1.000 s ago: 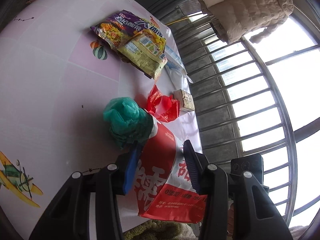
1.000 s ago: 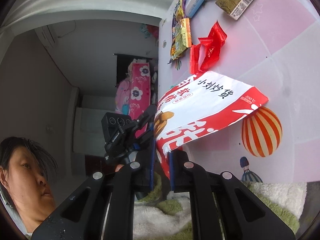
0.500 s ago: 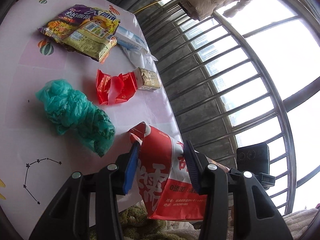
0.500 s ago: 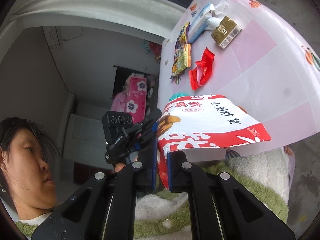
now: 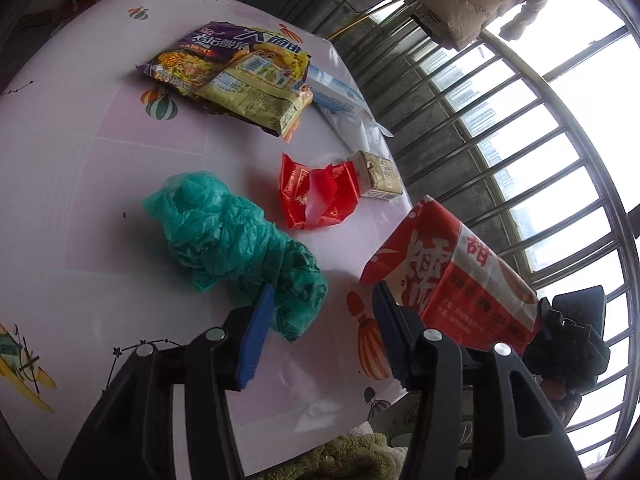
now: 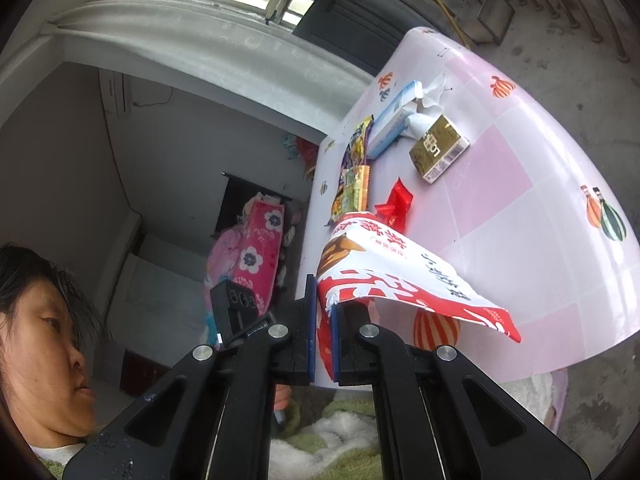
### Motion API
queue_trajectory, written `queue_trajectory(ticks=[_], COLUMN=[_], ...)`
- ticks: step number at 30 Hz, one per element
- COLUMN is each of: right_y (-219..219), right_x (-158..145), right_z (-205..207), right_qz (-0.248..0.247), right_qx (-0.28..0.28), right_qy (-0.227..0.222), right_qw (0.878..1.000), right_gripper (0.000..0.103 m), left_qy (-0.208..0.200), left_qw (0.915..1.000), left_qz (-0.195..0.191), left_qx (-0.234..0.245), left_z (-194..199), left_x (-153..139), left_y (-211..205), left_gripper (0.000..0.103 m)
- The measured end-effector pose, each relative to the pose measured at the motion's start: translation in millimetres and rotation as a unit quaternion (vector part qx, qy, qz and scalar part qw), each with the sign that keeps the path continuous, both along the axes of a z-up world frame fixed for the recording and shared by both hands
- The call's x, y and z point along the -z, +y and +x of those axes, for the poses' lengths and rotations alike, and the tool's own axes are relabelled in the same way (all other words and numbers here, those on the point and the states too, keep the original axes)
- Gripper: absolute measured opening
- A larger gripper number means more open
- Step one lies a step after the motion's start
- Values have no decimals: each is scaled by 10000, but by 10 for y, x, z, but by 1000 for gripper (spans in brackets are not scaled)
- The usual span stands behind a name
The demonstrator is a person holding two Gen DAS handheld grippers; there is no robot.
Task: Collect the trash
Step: 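Carry the green bag and snack bag in both grippers over the blue wastebasket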
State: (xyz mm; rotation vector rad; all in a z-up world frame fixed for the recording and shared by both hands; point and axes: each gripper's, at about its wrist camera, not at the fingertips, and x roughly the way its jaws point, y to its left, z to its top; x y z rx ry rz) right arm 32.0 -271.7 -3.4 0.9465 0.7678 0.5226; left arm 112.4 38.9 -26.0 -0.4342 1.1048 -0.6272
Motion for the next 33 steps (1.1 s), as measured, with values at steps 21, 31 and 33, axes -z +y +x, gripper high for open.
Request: queue_trajectory(ticks=[21,31,33], right_y=[-182,-214,-249], right_x=[56,-32,-95], right_z=[-3,-99,-140], right_qz=[400,553,509], right_qx=[135,142,217], right_qy=[-147,-318,-409], right_qw=[9990,9979,9976], right_gripper=[4,3,2], left_qy=[263,-29,-64], left_qw=[9951,9978,9982], left_qz=[106,-88,-181], left_qx=[-946,-663,-565], left_z=[181,-132,-209], left_x=[302,43,-39], left_y=[20,147,163], left_gripper=[47,42,42])
